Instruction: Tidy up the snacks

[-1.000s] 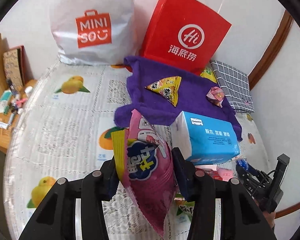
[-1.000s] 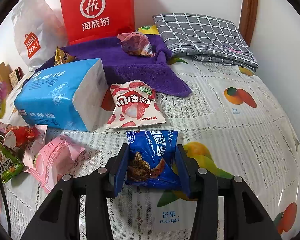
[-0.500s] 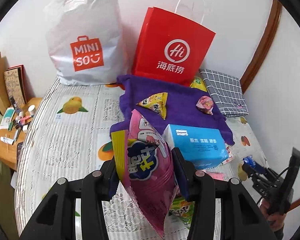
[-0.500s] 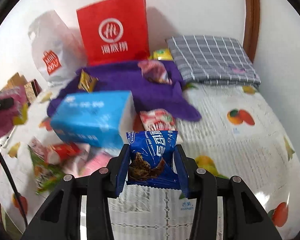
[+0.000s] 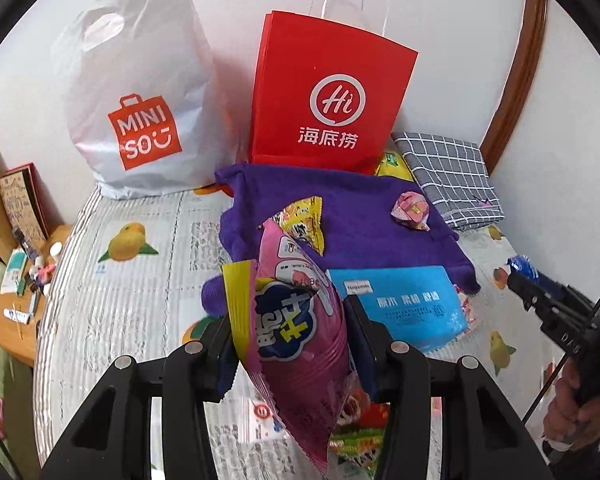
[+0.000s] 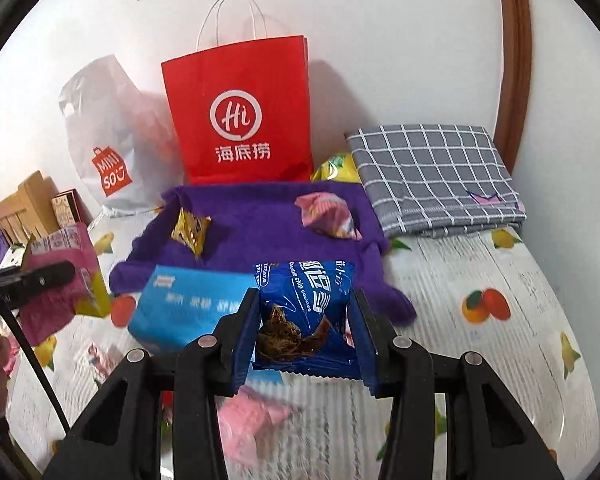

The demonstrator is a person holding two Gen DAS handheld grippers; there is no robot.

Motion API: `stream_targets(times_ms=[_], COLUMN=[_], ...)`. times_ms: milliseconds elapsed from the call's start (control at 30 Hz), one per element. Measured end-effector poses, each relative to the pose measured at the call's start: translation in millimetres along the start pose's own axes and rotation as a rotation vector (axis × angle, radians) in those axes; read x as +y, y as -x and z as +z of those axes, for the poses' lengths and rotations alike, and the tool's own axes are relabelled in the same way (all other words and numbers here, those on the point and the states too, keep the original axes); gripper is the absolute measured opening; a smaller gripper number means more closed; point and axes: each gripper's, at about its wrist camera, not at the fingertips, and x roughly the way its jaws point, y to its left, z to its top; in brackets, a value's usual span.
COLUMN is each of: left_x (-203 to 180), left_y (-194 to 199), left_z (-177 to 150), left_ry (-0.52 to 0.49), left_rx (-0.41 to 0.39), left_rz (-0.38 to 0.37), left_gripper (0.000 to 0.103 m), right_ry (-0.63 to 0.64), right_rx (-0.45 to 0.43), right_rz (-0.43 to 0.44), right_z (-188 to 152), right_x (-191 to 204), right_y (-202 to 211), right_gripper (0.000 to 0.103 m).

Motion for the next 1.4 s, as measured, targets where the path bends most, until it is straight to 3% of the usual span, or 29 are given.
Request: stream_targets(times_ms=[433, 1167, 1400], left_x=[-1.2, -15.8, 0.6], left_y=[-34.8, -66.0, -75.5], left_z=[19.6, 30.7, 30.5], left_ry=[-0.004, -0.056, 0.037], left_rx=[0.013, -0.029, -0.009], left_rz=[-0.004, -0.022, -0.091], left_gripper=[0.046, 0.046, 0.046], right_ry=[-0.029, -0.062, -0.082], right_rx=[0.000, -0.023, 0.004], right_rz=[0.008, 0.059, 0.063], right_z=[29.9, 48.3, 40.5], right_x=[0.6, -1.3, -6.9], right_y=[-38.7, -98.5, -111.8], right_gripper=[0.044, 0.044, 0.044])
